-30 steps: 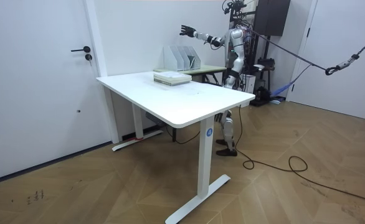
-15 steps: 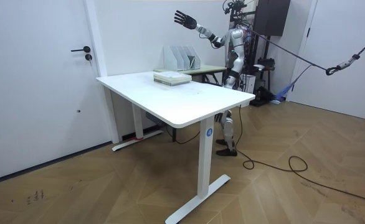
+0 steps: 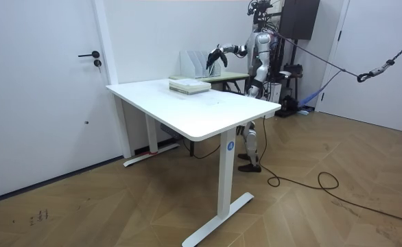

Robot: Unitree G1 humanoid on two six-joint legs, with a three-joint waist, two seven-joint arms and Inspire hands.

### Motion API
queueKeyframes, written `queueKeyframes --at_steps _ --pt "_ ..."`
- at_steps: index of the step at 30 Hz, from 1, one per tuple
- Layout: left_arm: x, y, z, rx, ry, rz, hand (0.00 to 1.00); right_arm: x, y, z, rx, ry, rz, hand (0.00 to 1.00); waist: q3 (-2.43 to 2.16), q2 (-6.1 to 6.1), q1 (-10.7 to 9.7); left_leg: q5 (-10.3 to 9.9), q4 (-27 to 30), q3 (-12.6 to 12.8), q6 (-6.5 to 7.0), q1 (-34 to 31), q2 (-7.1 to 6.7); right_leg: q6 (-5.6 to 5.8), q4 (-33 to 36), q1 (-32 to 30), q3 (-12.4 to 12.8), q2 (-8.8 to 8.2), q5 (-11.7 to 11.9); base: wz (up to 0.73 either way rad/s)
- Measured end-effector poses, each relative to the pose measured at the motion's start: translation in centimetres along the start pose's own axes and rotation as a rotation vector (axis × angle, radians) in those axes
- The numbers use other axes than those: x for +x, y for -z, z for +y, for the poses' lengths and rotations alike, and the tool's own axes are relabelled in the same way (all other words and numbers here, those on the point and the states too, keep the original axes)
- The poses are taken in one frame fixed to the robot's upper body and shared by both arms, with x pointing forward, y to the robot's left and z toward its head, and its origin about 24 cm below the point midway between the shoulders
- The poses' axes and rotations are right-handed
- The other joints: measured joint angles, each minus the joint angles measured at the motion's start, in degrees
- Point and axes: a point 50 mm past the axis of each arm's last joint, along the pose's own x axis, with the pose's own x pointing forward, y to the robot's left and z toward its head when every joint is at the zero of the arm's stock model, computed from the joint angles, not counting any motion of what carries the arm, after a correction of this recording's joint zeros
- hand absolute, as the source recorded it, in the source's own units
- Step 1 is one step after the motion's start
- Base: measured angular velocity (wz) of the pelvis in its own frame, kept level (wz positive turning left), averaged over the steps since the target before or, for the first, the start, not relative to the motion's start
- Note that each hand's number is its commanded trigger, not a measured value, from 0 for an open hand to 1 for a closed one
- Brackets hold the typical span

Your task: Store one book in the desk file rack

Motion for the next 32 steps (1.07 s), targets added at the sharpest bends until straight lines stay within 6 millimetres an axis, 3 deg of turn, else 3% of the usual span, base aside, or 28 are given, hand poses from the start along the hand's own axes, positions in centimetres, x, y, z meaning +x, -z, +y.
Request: queueKeyframes --at_steps 4,6,7,9,12,14,18,20,25,29,32 --pt "0.2 0.0 -0.8 -0.011 0.018 -0.001 0.00 0.0 6.7 3.7 0.114 -0.020 0.252 0.00 0.53 0.90 1.0 0.0 -0.3 -0.4 0.04 0.3 -0.20 0.18 -0.5 0.3 1.3 0.02 0.1 0.05" --pt "0.3 0.0 -1.4 -0.037 0.033 -0.007 0.00 -0.3 10.7 6.6 0.200 -0.046 0.409 0.00 1.07 2.14 1.0 0.0 -0.4 -0.3 0.08 -0.3 -0.24 0.37 -0.8 0.1 1.3 0.01 0.2 -0.02" --pt "0.4 0.1 -1.6 -0.038 0.035 -0.009 0.00 -0.4 11.5 7.3 0.213 -0.053 0.447 0.00 1.01 2.40 1.0 0.0 -0.5 -0.3 0.11 -0.4 -0.23 0.37 -0.8 0.0 1.3 0.01 0.2 -0.06" --pt "0.5 0.3 -2.5 -0.052 0.051 -0.004 0.00 -1.0 14.5 10.3 0.279 -0.080 0.584 0.00 0.26 4.35 0.7 0.0 -0.6 0.0 0.13 -0.5 -0.26 0.37 -0.7 -0.7 1.3 -0.01 0.2 -0.08" --pt "0.6 0.9 -3.7 -0.071 0.070 0.003 0.00 -2.0 17.6 13.9 0.397 -0.087 0.724 0.00 -0.86 6.12 0.2 0.0 -0.7 0.0 0.11 -0.3 -0.25 0.39 -0.8 -0.6 1.1 0.00 0.2 -0.01" --pt "0.6 1.2 -4.2 -0.081 0.069 -0.003 0.00 -2.5 18.9 15.7 0.481 -0.045 0.769 0.00 -0.99 6.41 -0.1 0.0 -0.6 0.0 0.09 0.2 -0.25 0.41 -1.0 0.0 1.0 -0.01 0.2 0.04" --pt "0.4 2.1 -3.9 -0.102 0.028 0.006 0.00 -4.4 21.8 19.5 0.669 0.095 0.893 0.00 -0.56 5.52 -2.7 0.0 -0.6 -0.2 0.08 1.3 -0.33 0.48 -2.6 2.7 -0.3 -0.10 0.1 0.17" --pt "0.3 2.6 -3.6 -0.126 0.013 0.007 0.00 -5.6 22.7 20.8 0.762 0.177 0.934 0.00 -0.34 5.39 -2.6 0.0 -0.9 0.0 0.10 1.7 -0.31 0.51 -2.7 3.1 0.0 -0.10 0.0 0.00" --pt "0.0 3.7 -3.3 -0.192 -0.015 0.022 0.00 -7.4 23.9 23.5 0.974 0.377 0.994 0.00 -0.42 5.34 -2.9 -0.1 -0.8 0.1 0.21 1.8 -0.37 0.65 -2.8 2.7 0.4 -0.10 0.0 -0.02" --pt "-0.2 4.9 -3.2 -0.226 -0.031 0.050 0.00 -8.6 24.2 25.4 1.095 0.495 1.046 0.00 -0.84 6.52 -4.2 -0.1 -0.8 0.0 0.21 1.8 -0.43 0.70 -2.8 3.2 0.2 -0.07 0.2 0.01" --pt "-0.2 5.2 -3.3 -0.209 -0.029 0.067 0.00 -9.6 24.4 26.2 1.164 0.580 1.088 0.00 -0.59 7.49 -4.7 -0.1 -1.3 0.0 0.21 2.0 -0.47 0.72 -2.9 3.3 0.3 0.00 0.1 0.00"
